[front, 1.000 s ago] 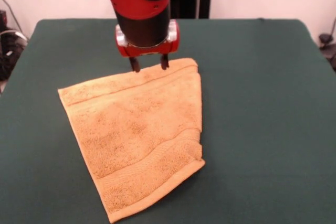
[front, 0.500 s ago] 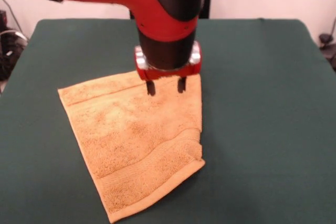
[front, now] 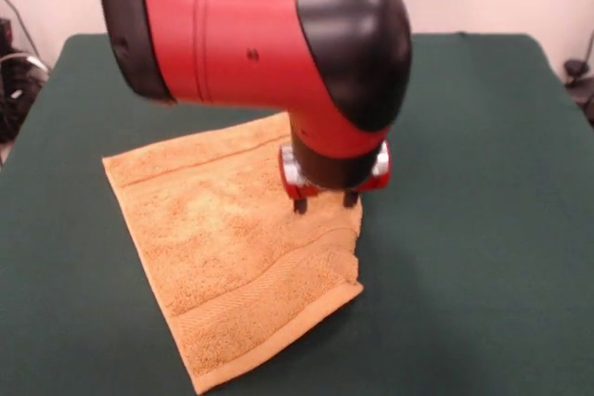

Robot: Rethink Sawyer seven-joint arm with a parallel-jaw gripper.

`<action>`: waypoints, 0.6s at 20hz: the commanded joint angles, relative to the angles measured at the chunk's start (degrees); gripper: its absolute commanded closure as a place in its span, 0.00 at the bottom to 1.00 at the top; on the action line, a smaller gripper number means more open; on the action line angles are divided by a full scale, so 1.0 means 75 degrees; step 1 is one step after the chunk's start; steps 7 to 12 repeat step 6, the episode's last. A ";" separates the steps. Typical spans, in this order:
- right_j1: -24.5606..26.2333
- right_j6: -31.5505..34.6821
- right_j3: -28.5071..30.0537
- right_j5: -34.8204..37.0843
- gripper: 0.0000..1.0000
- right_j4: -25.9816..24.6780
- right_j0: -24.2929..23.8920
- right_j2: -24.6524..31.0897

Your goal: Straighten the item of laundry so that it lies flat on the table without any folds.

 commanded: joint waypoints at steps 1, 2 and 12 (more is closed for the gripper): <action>0.1249 0.2281 -0.1357 0.0929 0.00 0.0291 0.0435 0.0012; 0.1304 0.2301 -0.1418 0.0943 0.00 0.0308 0.0457 0.0004; 0.1441 0.2308 -0.1556 0.0755 0.00 0.0307 0.0522 -0.0027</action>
